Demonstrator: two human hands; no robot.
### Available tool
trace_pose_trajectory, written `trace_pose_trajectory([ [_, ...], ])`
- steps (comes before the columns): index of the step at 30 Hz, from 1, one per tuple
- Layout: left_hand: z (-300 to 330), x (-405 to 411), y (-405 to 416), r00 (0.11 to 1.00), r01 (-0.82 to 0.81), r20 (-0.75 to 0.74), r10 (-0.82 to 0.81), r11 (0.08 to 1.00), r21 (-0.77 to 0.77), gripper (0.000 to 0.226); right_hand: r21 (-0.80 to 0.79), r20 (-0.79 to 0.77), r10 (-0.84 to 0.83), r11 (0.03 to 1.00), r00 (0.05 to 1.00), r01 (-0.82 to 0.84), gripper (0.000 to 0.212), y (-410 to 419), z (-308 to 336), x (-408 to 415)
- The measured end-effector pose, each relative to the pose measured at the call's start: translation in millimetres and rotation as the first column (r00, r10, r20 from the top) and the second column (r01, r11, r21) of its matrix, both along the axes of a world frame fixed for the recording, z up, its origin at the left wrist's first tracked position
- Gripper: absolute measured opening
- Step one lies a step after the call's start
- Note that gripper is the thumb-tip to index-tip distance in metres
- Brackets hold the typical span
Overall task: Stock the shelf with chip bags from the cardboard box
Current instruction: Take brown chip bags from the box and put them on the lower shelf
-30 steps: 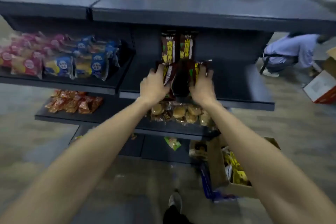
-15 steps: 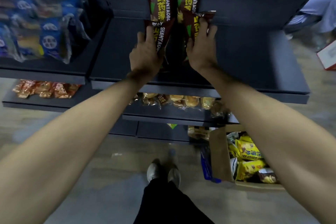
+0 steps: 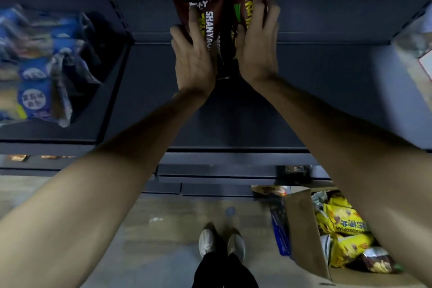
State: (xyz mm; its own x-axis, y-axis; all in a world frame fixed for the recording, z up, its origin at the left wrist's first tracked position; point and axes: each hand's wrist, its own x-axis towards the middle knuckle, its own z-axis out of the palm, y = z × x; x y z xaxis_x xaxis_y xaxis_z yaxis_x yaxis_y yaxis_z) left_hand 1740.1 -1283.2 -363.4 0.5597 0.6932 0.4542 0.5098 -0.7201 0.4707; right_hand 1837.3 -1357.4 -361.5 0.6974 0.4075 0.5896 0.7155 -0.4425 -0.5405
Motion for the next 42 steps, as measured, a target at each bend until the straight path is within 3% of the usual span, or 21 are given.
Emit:
trace_pose_trajectory([
  [3, -8, 11, 5, 0.998, -0.014, 0.054, 0.012, 0.999, 0.039, 0.068, -0.022, 0.037, -0.054, 0.998, 0.998, 0.054, 0.057, 12, -9, 4],
  [7, -23, 17, 5, 0.999, -0.031, -0.009, 0.032, 0.994, 0.103, 0.074, -0.213, 0.087, -0.198, 0.954, 0.976, 0.213, 0.066, 13, -36, 1],
  [12, -33, 13, -3, 0.997, -0.001, -0.077, 0.009, 0.995, 0.104, 0.077, -0.288, -0.127, -0.12, 0.954, 0.985, 0.079, 0.075, 4, -46, -2],
  [19, -33, 0, -14, 0.988, 0.036, -0.148, -0.037, 0.999, -0.008, 0.092, -0.35, -0.234, -0.019, 0.934, 0.972, -0.066, 0.085, -18, -47, -9],
  [29, -25, -35, -41, 0.966, 0.094, -0.231, -0.116, 0.99, -0.101, 0.097, -0.385, -0.163, 0.021, 0.919, 0.986, -0.083, 0.076, -58, -37, -30],
  [34, -15, -50, -58, 0.947, 0.076, -0.308, -0.09, 0.996, -0.056, 0.097, -0.399, -0.15, 0.018, 0.914, 0.989, -0.077, 0.071, -77, -28, -41],
  [38, -6, -67, -71, 0.922, 0.094, -0.374, -0.103, 0.995, -0.041, 0.089, -0.406, -0.129, 0.027, 0.911, 0.991, -0.077, 0.067, -95, -18, -52],
  [42, 11, -85, -87, 0.911, 0.15, -0.384, -0.151, 0.988, -0.034, 0.062, -0.439, -0.136, 0.012, 0.896, 0.991, -0.072, 0.058, -118, 1, -64],
])
